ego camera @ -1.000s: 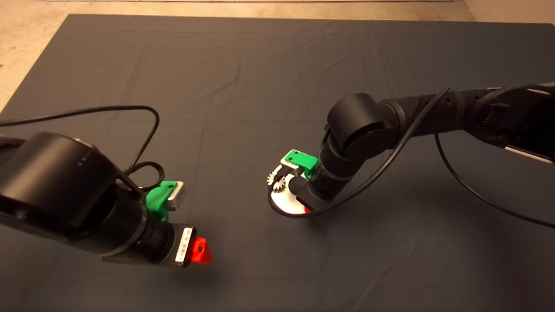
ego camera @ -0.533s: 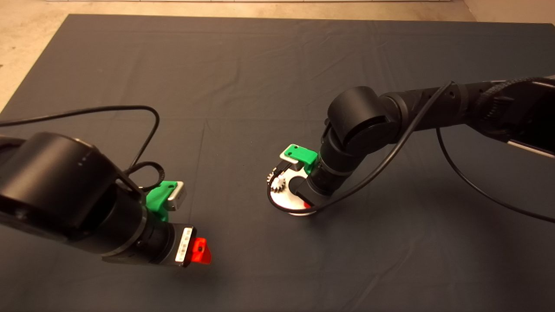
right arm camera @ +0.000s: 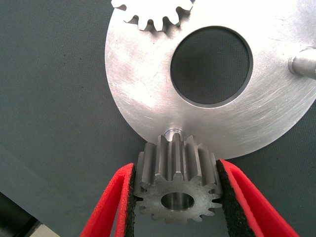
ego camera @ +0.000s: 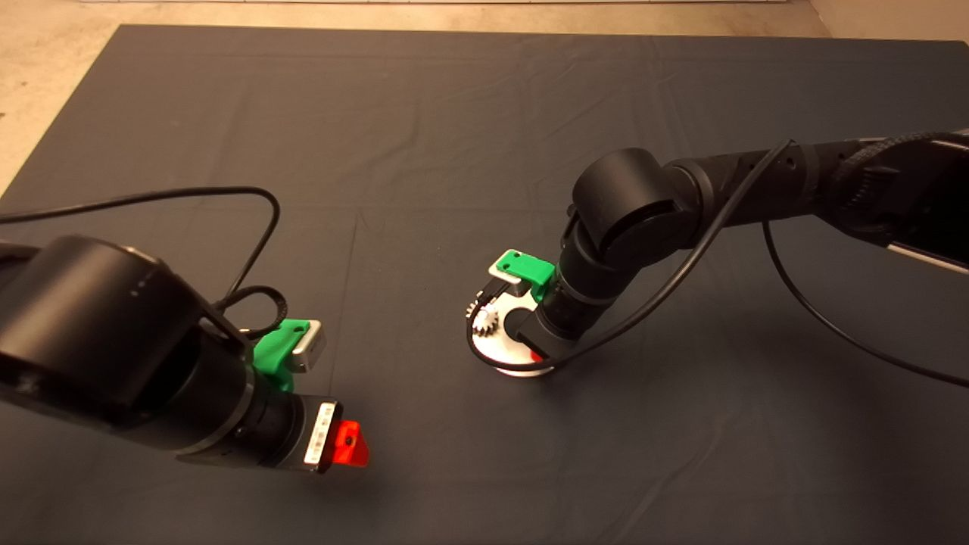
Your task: Install three planetary gears onto the carrier pins
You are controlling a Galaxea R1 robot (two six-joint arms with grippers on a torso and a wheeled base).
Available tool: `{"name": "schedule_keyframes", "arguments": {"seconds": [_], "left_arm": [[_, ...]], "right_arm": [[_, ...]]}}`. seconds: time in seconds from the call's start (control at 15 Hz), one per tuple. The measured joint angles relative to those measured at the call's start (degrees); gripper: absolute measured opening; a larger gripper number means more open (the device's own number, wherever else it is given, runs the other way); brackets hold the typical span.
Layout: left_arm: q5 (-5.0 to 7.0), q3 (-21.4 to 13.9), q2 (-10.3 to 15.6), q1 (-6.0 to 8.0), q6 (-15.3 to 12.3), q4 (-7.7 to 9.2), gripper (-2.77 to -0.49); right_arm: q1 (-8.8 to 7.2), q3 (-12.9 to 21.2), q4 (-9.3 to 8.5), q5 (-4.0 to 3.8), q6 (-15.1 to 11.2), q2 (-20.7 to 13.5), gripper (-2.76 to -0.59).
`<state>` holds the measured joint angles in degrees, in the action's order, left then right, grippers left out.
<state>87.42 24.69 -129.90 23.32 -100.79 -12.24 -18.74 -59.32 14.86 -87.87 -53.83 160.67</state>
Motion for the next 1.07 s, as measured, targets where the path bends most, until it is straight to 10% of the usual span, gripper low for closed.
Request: {"name": "schedule_keyframes", "arguments": {"seconds": [1.07], "left_arm": [[0.01,-1.21,1.54,-0.32,-0.04,0.00,-0.49]], "right_arm": [[0.17,0.00,1.18,-0.02,0.01,0.98,-2.36]]}}
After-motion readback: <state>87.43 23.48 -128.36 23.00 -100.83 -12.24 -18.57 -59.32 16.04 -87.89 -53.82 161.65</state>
